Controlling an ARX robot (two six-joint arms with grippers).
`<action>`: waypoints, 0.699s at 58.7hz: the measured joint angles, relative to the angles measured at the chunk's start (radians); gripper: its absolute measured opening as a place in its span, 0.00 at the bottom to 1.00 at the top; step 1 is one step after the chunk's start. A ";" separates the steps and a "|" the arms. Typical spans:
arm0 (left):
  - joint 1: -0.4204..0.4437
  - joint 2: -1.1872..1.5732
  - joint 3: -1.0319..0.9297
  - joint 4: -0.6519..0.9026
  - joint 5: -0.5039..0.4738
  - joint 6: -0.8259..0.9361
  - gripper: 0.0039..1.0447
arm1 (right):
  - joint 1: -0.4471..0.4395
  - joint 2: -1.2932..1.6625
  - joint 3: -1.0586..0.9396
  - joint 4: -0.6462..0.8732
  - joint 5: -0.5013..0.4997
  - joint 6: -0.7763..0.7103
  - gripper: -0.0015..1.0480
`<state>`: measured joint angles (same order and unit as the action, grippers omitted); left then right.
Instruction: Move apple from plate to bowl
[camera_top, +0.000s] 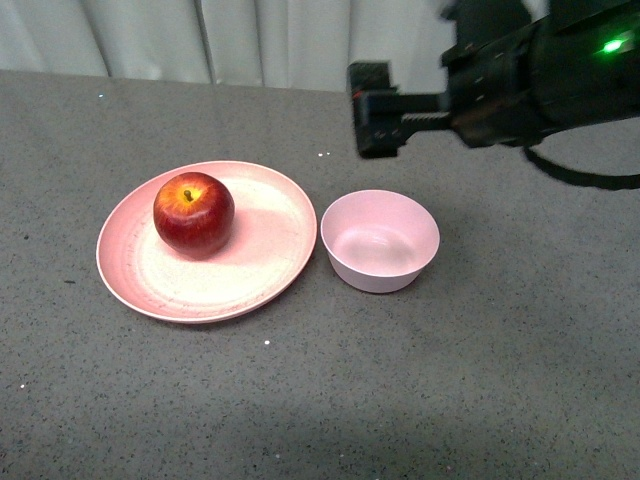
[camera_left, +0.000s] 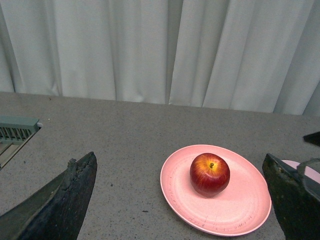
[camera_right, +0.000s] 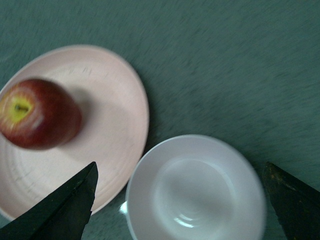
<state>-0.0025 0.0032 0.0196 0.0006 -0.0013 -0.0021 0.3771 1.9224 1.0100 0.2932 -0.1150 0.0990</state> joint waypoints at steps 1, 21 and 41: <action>0.000 0.000 0.000 0.000 0.000 0.000 0.94 | -0.008 -0.024 -0.023 0.019 0.013 0.000 0.90; 0.000 0.000 0.000 0.000 0.000 0.000 0.94 | -0.109 -0.396 -0.478 0.446 0.291 -0.100 0.91; 0.000 0.000 0.000 0.000 0.000 0.000 0.94 | -0.234 -0.740 -0.893 0.753 0.259 -0.110 0.48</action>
<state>-0.0025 0.0032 0.0196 0.0006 -0.0017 -0.0017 0.1432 1.1824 0.1169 1.0462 0.1440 -0.0113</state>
